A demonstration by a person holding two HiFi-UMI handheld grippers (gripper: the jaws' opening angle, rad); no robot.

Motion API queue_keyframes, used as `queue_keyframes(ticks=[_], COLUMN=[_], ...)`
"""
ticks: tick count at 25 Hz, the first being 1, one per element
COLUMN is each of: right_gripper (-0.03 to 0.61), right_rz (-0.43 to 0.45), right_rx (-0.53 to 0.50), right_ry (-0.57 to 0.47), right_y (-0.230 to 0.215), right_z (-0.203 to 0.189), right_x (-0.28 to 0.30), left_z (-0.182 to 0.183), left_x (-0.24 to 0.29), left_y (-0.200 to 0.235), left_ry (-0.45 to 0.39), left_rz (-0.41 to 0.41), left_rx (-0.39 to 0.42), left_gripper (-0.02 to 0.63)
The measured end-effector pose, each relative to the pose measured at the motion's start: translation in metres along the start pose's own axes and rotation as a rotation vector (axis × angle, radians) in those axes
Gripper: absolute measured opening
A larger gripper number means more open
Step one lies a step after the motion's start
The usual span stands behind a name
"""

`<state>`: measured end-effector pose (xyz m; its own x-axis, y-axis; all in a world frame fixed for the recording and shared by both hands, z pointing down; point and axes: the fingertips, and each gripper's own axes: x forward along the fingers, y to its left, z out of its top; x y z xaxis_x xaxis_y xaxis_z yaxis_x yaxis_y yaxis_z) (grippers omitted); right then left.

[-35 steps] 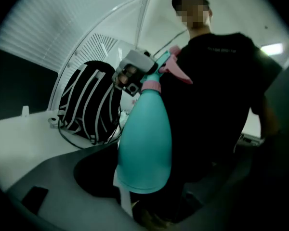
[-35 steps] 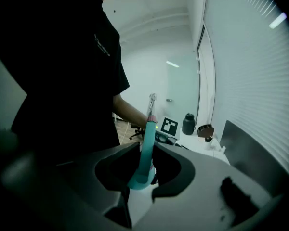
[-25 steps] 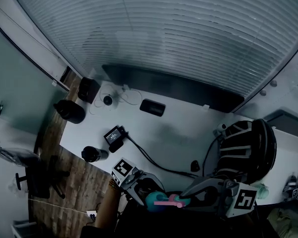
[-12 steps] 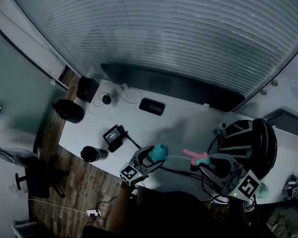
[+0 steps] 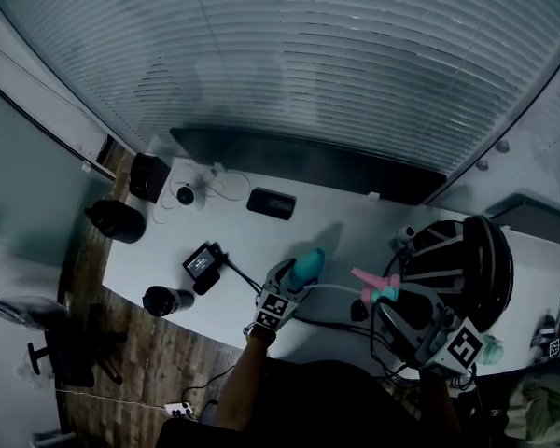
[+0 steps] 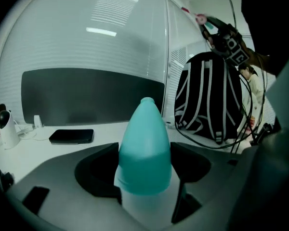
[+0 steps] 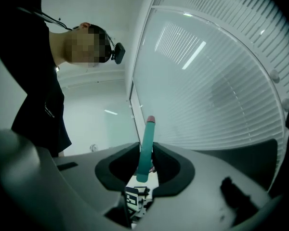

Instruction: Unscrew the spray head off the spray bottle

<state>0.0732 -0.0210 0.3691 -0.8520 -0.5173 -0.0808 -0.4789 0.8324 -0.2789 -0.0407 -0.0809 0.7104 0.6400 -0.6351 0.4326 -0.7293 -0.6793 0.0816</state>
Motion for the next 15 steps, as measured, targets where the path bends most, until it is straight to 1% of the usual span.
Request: queue_keyframes(ticks=[4, 7, 9, 12, 15], right_gripper=[0.084, 0.084, 0.084, 0.084, 0.084], right_rz=[-0.012, -0.017, -0.023, -0.027, -0.029], right_rx=[0.002, 0.006, 0.01, 0.021, 0.033], right_ry=[-0.009, -0.024, -0.03, -0.033, -0.025], right_y=[0.0, -0.002, -0.004, -0.006, -0.007], right_z=[0.001, 0.003, 0.003, 0.0, -0.009], right_x=[-0.002, -0.003, -0.002, -0.001, 0.002], left_z=[-0.016, -0.036, -0.04, -0.037, -0.036], left_x=[0.003, -0.002, -0.006, -0.005, -0.004], left_y=[-0.003, -0.003, -0.003, -0.001, 0.002], left_ry=[0.058, 0.116, 0.136, 0.135, 0.109], left_rz=[-0.019, -0.019, -0.018, -0.005, 0.006], left_rx=[0.003, 0.05, 0.063, 0.049, 0.006], left_gripper=[0.341, 0.336, 0.333, 0.333, 0.334])
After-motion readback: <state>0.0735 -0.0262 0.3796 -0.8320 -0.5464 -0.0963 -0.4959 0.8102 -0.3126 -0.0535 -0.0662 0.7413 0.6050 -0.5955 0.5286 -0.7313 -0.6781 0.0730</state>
